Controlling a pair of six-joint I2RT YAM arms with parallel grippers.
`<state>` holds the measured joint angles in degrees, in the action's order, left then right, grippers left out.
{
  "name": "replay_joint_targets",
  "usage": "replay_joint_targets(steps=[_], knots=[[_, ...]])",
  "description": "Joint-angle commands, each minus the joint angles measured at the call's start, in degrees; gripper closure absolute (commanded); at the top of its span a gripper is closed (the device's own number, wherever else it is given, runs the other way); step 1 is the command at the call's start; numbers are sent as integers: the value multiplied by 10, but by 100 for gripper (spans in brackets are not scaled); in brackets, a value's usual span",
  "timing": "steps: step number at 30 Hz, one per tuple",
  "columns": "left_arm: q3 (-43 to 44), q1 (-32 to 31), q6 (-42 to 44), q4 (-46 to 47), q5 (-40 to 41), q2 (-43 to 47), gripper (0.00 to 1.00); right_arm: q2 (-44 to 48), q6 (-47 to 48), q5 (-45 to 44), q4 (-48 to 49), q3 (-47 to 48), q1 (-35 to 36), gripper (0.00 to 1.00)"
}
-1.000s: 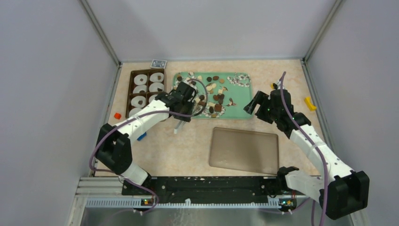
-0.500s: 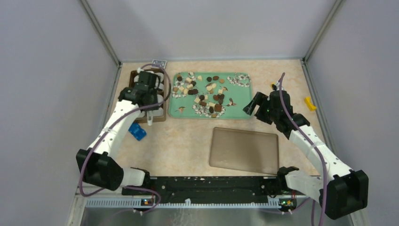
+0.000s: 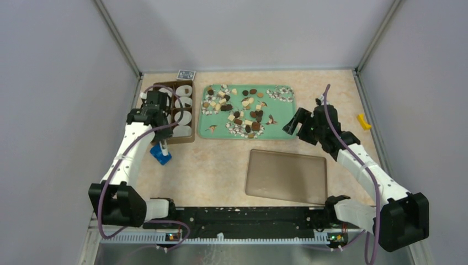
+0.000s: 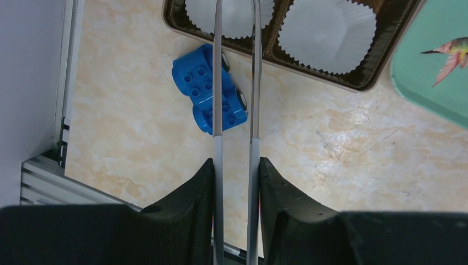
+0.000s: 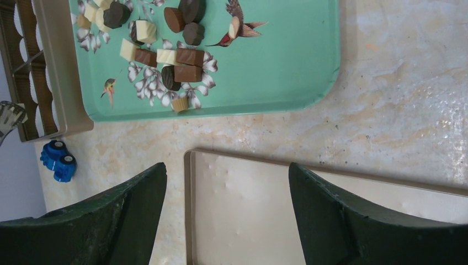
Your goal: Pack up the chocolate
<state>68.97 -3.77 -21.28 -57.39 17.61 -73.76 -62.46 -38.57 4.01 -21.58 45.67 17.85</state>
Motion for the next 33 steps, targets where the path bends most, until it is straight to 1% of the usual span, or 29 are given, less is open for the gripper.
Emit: replay_joint_targets(steps=[1,5,9,11,15,19,21,23,24,26,28,31,33], knots=[[-21,3,-13,1,8,19,73,-3,10,7,30,8,-4,21],[-42,3,-16,-5,0,25,73,-2,10,8,30,8,-4,21],[-58,2,-18,8,-1,32,73,-3,10,10,31,7,-4,21],[-61,3,-19,12,-2,33,70,-1,10,10,30,7,-3,21],[-62,3,-18,14,0,31,60,5,10,6,26,6,-4,21],[-59,3,-14,16,1,31,56,8,8,4,23,5,-4,21],[-57,3,-13,14,3,31,55,8,7,4,23,6,-4,21],[-48,3,-13,8,7,33,58,8,7,4,23,6,-3,21],[-40,3,-14,0,11,35,61,8,7,4,23,6,-4,21],[-14,3,-14,-14,19,39,67,8,7,3,21,7,-4,21],[24,2,-6,-27,21,46,70,8,8,3,20,8,-4,21],[65,1,15,-27,3,62,77,8,6,4,21,7,-4,21],[65,-3,32,-5,-23,74,81,8,5,4,22,6,-4,21]])
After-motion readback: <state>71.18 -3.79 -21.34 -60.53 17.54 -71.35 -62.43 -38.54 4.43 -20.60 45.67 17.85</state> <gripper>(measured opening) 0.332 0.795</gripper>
